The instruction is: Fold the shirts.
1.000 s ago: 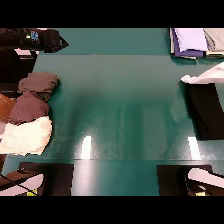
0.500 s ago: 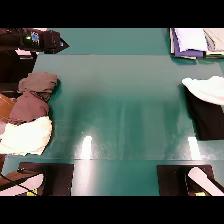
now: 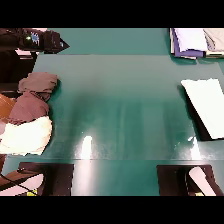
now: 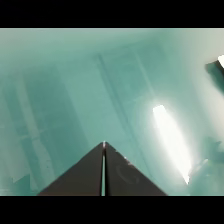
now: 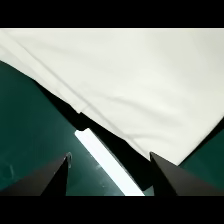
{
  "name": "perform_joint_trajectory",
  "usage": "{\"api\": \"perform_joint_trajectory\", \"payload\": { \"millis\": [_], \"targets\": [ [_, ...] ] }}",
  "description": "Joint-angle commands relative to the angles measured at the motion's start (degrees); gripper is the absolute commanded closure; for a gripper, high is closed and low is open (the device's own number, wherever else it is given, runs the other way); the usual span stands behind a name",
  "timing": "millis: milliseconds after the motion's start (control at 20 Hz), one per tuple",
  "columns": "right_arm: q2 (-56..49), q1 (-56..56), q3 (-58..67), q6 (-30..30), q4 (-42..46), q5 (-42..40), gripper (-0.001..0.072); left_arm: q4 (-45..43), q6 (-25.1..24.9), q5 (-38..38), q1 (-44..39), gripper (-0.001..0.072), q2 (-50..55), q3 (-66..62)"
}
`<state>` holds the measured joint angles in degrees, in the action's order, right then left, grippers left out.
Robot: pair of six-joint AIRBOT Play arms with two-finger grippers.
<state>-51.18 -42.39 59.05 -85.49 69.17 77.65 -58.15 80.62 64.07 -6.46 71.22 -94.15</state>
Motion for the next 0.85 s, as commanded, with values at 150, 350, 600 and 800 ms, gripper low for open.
{"api": "perform_joint_trajectory", "payload": {
  "millis": [150,350,600,800],
  "targets": [
    [3.6,21.5,-0.9,0.5,-9.6,-7.5,0.0133,0.1,0.0,-1.6,0.0,0.0682,0.0,0.0],
    [3.7,40.7,-0.8,0.6,-9.2,-13.8,0.029,0.1,0.0,-3.3,0.0,0.0682,0.0,0.0],
    [3.8,53.9,-0.9,0.7,-9.1,-17.7,0.0697,0.1,-0.1,-5.1,0.0,0.0682,0.0,0.0],
    [3.8,55.9,-0.9,0.7,-9.2,-16.9,0.0698,0.1,-0.1,-5.1,0.0,0.0682,0.0,0.0]
  ]
}}
